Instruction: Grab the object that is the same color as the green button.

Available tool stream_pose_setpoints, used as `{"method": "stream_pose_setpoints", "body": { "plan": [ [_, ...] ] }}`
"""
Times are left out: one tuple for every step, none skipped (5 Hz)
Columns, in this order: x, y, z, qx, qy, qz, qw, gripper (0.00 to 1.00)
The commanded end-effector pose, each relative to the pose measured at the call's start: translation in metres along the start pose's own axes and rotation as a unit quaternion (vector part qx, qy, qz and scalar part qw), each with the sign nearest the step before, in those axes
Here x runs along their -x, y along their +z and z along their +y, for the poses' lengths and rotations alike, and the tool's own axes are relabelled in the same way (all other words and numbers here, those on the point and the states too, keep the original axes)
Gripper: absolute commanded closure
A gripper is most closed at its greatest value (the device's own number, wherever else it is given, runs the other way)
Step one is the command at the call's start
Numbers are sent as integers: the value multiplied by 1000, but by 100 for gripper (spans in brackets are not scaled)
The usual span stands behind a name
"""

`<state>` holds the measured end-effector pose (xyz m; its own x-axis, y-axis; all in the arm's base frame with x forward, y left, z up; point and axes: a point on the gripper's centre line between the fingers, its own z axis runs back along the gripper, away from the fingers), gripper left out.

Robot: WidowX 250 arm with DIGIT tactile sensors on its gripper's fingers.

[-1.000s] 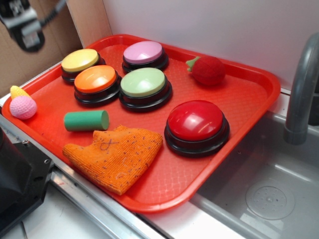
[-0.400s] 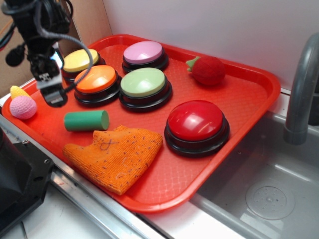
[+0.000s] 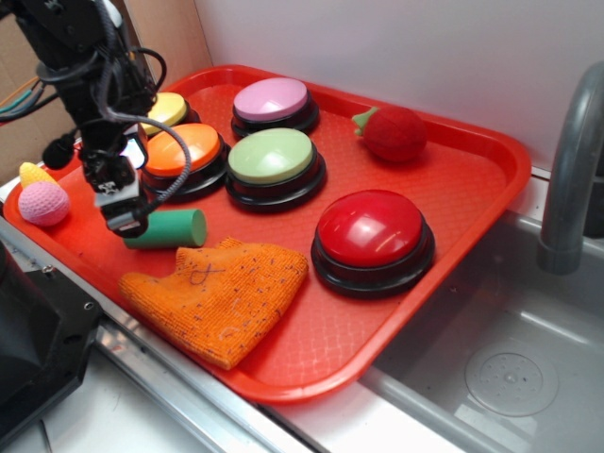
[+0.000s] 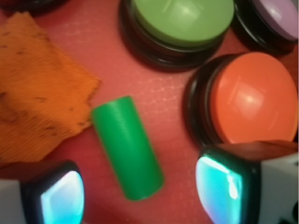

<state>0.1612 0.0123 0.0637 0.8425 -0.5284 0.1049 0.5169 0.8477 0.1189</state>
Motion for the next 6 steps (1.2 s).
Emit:
{"method": "stream_pose_setpoints", "body": {
  "plan": [
    [-14,-11,-9,-7,-6,-13,1000,0],
    [-12,-21,-10,-3,-1,-6,1000,0],
    [-15,-29,-14,1,5,-15,1000,0],
    [-17,-41,-16,7,6,-3,1000,0],
    [-19,-43,-21,15,13,-21,1000,0],
    [-19,-46,-24,10,33,-7,999,18]
  ]
}}
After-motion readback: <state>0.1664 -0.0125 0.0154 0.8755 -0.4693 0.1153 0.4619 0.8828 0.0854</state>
